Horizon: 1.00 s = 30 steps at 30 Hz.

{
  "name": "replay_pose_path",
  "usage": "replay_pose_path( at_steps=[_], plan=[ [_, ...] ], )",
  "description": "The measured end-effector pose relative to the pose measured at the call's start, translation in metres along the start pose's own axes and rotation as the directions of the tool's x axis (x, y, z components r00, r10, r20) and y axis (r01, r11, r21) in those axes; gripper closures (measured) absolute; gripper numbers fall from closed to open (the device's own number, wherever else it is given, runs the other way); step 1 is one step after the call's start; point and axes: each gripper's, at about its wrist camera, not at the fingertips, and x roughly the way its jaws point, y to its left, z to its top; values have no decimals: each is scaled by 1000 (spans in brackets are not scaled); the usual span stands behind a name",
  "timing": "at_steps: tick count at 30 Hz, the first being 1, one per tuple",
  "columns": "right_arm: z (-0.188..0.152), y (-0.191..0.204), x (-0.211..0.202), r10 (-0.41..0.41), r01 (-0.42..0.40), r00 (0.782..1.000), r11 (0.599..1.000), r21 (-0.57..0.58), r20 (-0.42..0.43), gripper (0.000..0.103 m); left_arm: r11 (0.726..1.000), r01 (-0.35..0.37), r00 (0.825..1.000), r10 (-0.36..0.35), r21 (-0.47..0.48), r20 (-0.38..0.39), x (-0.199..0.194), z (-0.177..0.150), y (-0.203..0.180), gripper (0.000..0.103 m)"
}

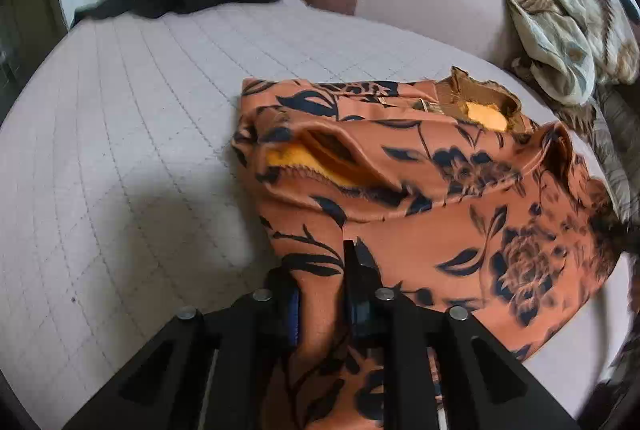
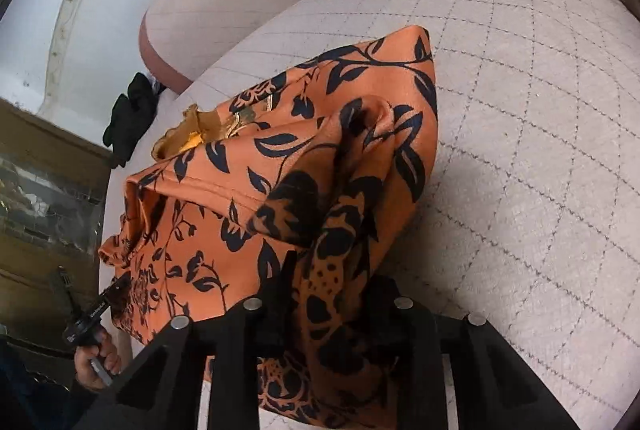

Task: Fold small clothes

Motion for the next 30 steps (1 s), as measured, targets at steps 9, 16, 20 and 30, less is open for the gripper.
replay_pose_path(
  at_steps=[9,16,20,30],
  plan=[
    [-26,26,-68,66,-65,996,998,-21,54,81,999,41,995,-41,2,94,-71,8,-15,88],
    [-91,23,-111,85,-83,995,996,-37,49,82,997,65,991,-68,36,114,-125,-52,-2,88],
    [-148,4,-118,93,-93,996,996,9,14,82,995,95,994,-95,0,59,-127,-108,16,88],
    [-186,-41,-99,32,-32,999,993,117,1,35,992,68,997,-72,-105,-31,-93,-131,40,67]
  ],
)
